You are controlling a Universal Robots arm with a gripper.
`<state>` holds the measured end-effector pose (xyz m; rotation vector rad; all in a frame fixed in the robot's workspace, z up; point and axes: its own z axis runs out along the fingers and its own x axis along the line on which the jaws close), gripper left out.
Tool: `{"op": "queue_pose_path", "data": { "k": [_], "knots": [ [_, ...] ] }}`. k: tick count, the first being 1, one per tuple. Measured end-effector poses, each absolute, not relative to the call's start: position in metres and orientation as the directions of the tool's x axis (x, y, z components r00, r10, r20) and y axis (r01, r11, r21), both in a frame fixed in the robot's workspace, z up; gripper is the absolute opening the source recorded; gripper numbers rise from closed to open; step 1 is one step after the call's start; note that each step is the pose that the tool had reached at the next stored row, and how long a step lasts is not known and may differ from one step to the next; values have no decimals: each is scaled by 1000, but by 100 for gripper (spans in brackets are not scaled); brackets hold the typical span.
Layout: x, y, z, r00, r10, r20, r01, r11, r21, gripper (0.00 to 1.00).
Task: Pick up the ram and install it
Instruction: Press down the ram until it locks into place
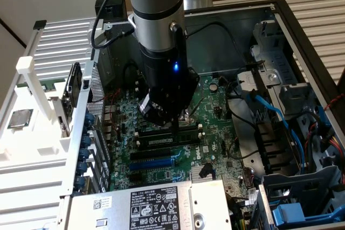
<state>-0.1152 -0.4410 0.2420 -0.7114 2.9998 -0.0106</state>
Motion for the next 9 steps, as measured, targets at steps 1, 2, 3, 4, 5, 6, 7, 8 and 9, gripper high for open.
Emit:
{"op": "queue_pose_path", "data": {
  "k": [1,2,3,4,5,6,7,8,9],
  "knots": [
    [-115,-441,242,-899,-435,-55,-435,900,-20,10],
    [-115,-441,242,-906,-419,-55,-419,908,-20,10],
    [-115,-441,242,-914,-403,-55,-402,915,-20,10],
    [-115,-441,242,-926,-373,-55,-372,928,-20,10],
    [-115,-441,242,-933,-357,-55,-356,934,-20,10],
    [-115,-441,241,-939,-339,-55,-339,941,-20,10],
    [-115,-441,241,-944,-324,-55,-324,946,-20,10],
    [-115,-441,241,-950,-307,-55,-307,952,-20,10],
    [-115,-441,241,-955,-292,-55,-291,957,-20,10]
  ]
}}
